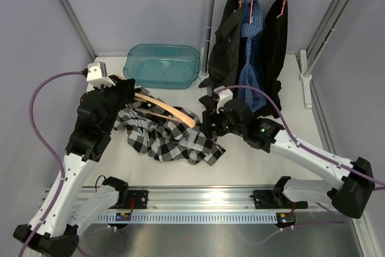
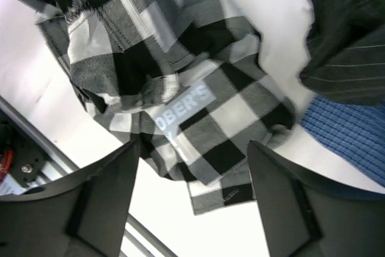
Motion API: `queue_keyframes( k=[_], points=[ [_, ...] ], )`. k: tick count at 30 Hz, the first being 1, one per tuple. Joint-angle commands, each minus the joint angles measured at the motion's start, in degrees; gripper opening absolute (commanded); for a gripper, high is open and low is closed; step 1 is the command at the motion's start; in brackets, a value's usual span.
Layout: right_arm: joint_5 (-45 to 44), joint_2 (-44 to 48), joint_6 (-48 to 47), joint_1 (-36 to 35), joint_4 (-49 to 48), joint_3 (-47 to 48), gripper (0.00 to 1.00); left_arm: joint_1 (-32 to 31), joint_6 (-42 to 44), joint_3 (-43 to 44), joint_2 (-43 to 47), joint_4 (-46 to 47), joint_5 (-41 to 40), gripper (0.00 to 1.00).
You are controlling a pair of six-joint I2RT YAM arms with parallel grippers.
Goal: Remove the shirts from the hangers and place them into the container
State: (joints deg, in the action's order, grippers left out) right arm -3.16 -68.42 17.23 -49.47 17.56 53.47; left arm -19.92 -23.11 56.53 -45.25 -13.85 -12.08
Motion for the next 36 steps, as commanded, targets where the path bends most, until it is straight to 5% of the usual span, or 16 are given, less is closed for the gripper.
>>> queue_keyframes(
  k=[1, 8, 18, 36],
  points=[
    [-6.3, 7.0, -4.4, 0.4, 9.4, 7.8, 0.85, 0.3, 0.0, 0.9, -0.4, 5.4, 2.6, 0.00],
    [-1.0, 9.4, -10.4, 0.3, 18.6, 20.1, 0.87, 0.2, -1.3, 1.2, -2.4, 5.4, 5.6, 0.00],
    [7.3, -8.5, -14.0, -4.6, 20.1, 37.7, 0.88, -0.4, -1.1, 1.4, -4.1, 5.0, 5.8, 0.00],
    [3.8, -25.6, -14.1, -12.1, 20.9, 49.2, 0.76, -0.6, -0.8, 1.5, -3.9, 4.3, 3.3, 0.00]
  ],
)
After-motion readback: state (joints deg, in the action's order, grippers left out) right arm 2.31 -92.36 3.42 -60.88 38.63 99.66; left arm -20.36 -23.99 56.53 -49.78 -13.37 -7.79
